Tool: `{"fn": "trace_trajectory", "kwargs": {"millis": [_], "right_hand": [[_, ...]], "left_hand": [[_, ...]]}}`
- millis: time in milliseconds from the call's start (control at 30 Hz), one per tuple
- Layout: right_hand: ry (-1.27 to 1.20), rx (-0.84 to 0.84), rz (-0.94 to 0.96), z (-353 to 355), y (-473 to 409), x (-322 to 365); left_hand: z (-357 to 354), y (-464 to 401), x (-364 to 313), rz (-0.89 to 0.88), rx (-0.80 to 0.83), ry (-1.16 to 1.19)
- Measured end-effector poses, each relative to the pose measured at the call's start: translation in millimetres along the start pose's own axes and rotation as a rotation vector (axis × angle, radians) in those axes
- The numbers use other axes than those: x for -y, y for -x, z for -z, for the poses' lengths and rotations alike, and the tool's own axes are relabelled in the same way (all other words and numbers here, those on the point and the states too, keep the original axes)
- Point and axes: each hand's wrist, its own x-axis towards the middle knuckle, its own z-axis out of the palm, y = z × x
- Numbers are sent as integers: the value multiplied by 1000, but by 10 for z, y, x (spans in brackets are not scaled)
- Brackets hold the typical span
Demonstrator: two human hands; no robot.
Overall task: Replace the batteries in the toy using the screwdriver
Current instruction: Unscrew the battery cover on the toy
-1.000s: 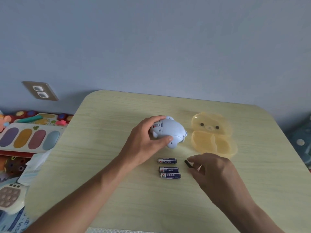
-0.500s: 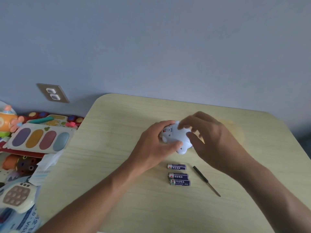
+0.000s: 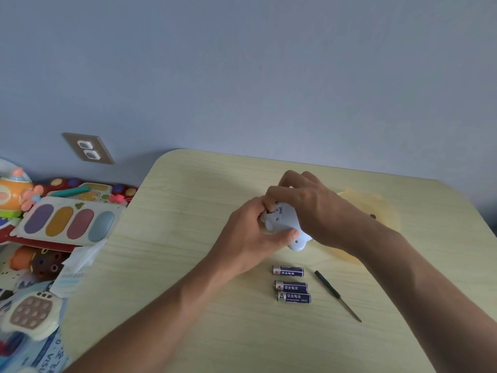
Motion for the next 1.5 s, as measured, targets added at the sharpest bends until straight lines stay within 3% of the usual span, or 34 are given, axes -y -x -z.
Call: {"fn": "trace_trajectory", "kwargs": {"millis": [467,1233,1367,1500], "right_hand": [[-61,27,-21,-16,19,-90],[152,209,54,127,-5,23],[158,195,72,118,-25,9],[46,76,124,95,15,-15]], "left_hand": [[4,-9,20,-5,6,-6],[-5,38,-101,21,23,-15],[-2,29,-68,7,29,-19],[-14,20,-50,-31,29,-22]]}}
